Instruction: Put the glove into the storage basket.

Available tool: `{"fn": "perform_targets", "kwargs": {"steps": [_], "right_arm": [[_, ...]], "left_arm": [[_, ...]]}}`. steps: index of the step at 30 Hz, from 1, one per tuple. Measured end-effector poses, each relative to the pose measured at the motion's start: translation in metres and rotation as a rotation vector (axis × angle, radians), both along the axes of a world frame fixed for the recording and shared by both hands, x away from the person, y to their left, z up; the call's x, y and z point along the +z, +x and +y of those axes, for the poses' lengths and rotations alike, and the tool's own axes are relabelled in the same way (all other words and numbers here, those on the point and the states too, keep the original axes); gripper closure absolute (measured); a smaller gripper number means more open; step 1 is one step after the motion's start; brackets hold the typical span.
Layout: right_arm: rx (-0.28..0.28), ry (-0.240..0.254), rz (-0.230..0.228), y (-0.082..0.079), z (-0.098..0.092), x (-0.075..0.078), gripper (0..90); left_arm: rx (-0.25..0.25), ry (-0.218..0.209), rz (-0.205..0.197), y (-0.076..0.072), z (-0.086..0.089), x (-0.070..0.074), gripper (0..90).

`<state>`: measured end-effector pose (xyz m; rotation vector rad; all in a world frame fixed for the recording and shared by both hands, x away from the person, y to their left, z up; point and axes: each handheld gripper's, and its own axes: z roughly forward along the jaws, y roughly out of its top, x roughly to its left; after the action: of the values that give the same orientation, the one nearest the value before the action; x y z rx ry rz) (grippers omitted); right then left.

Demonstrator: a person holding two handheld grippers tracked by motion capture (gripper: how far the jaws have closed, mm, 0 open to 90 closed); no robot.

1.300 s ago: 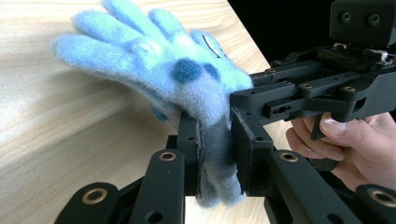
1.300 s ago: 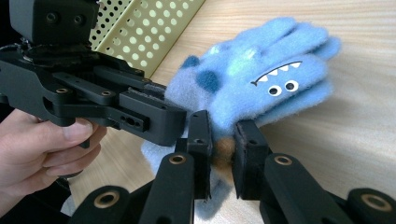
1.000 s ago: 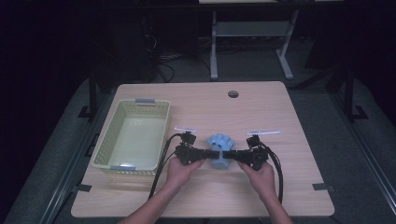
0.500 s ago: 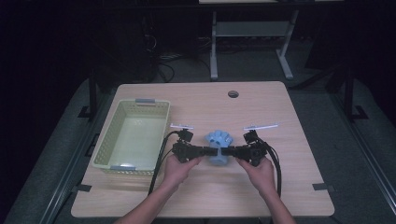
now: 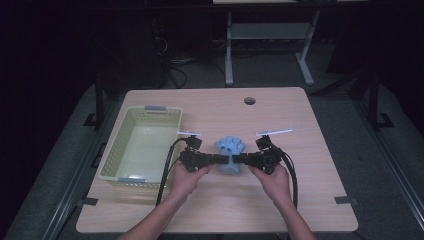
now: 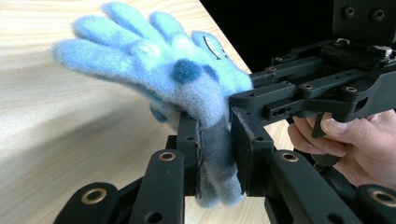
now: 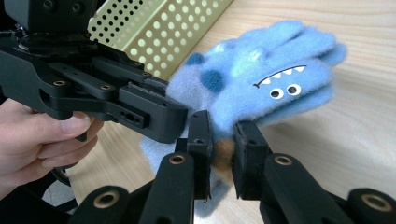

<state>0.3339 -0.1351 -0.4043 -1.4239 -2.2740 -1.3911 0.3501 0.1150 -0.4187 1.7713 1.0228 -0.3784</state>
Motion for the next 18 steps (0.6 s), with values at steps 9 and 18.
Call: {"fn": "perform_targets", "kwargs": {"steps": [9,18], "right_arm": [[0.011,0.016,0.001,0.003,0.009,0.006,79.0],[0.025,0.02,-0.014,0.006,0.017,0.016,79.0]], "left_arm": [[0.011,0.003,-0.008,0.0,0.011,0.009,73.4],[0.008,0.008,-0.03,0.001,0.018,0.019,73.5]]}}
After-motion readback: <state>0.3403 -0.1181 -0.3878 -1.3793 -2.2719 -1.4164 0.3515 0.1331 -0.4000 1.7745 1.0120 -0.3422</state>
